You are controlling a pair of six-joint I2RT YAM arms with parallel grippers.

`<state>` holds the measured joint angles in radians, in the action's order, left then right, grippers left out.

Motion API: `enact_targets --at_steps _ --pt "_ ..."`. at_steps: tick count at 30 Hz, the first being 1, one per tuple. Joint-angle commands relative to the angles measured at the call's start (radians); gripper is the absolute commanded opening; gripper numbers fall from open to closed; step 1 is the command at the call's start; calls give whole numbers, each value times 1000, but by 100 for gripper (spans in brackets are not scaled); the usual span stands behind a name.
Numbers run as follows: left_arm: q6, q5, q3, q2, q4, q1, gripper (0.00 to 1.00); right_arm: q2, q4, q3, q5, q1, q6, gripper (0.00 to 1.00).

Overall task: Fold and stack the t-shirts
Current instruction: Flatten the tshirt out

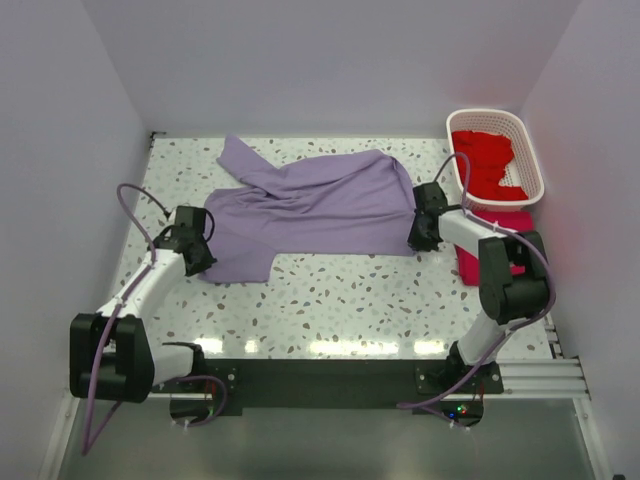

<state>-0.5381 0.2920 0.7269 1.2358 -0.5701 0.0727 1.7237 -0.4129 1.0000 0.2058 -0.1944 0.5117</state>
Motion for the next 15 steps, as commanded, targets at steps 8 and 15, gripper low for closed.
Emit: enact_targets --at_steps 8,15 --pt "-40 -25 316 -21 -81 -95 0 -154 -249 208 38 6 -68 0" --pt "-42 99 900 -42 -272 -117 0 -331 -516 583 -19 6 -157 0"
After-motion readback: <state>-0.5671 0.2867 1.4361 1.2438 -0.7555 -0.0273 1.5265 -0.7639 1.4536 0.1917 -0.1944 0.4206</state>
